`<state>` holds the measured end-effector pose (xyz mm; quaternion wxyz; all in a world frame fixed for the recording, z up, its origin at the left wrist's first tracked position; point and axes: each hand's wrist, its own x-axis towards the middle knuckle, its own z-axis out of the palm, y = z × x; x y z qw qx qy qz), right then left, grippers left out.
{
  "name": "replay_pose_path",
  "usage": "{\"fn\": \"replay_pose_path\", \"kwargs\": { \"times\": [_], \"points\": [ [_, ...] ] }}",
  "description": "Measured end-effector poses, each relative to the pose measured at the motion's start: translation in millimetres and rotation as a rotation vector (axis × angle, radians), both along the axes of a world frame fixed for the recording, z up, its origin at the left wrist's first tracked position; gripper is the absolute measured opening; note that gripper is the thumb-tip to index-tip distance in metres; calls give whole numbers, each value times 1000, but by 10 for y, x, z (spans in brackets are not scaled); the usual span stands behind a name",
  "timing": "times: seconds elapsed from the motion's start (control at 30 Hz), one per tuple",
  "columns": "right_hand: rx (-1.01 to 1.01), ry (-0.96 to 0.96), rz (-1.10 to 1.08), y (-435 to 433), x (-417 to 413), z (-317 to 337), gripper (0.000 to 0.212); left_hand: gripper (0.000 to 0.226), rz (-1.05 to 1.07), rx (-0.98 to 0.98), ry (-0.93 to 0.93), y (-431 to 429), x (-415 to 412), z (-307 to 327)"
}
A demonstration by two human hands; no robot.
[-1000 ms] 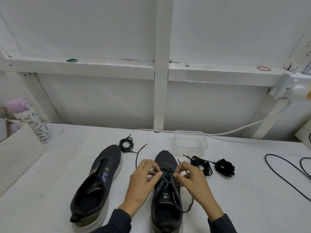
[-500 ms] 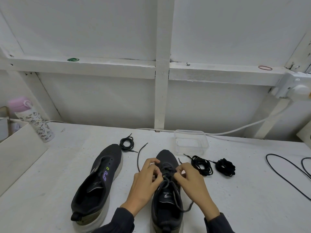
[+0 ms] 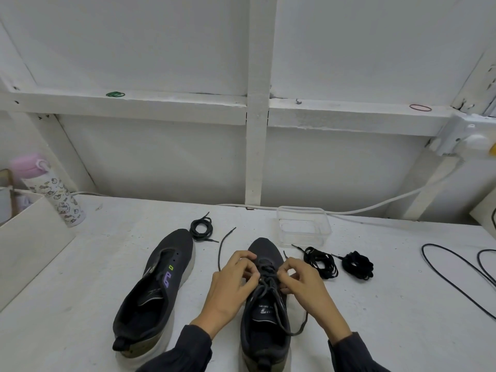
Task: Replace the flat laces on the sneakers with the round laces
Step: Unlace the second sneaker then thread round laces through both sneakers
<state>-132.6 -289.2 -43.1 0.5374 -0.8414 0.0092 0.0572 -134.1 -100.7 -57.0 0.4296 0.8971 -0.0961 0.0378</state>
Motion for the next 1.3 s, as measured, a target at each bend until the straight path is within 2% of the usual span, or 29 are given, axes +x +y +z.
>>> {"fn": "replay_pose_path", "kwargs": {
  "times": [0.1, 0.3, 0.4, 0.5, 0.6, 0.77, 0.9, 0.97, 1.13, 1.3],
  "points": [
    [144, 71, -59, -19, -38, -10, 14, 11, 43, -75, 26, 13, -51, -50],
    [177, 6, -98, -27, -127, 25, 16, 5, 75, -291, 169, 46, -97, -17],
    [94, -27, -61, -14, -150, 57, 17, 7, 108, -410, 275, 34, -104, 66],
    [3, -54, -38, 19, -167, 91, 22, 15, 39, -484, 445, 29, -105, 170],
    [-60, -79, -23, 63, -164, 136, 23, 19, 16, -424, 424, 31, -111, 231],
    [-164, -74, -18, 127, -120, 125, 22, 6, 74, -103, 165, -10, -93, 189],
    [-187, -70, 8, 133, -122, 108, 21, 14, 80, 137, 55, -5, -110, 196],
    [-178, -66, 15, 128, -129, 94, 19, 16, 80, 189, 19, 0, -120, 215],
    [-72, -35, 1, 113, -160, 64, 12, 10, 28, 187, 90, -9, -132, 225],
    [188, 88, -108, 65, -184, -44, 9, 14, 49, -142, 221, -45, -200, 54]
  ]
}}
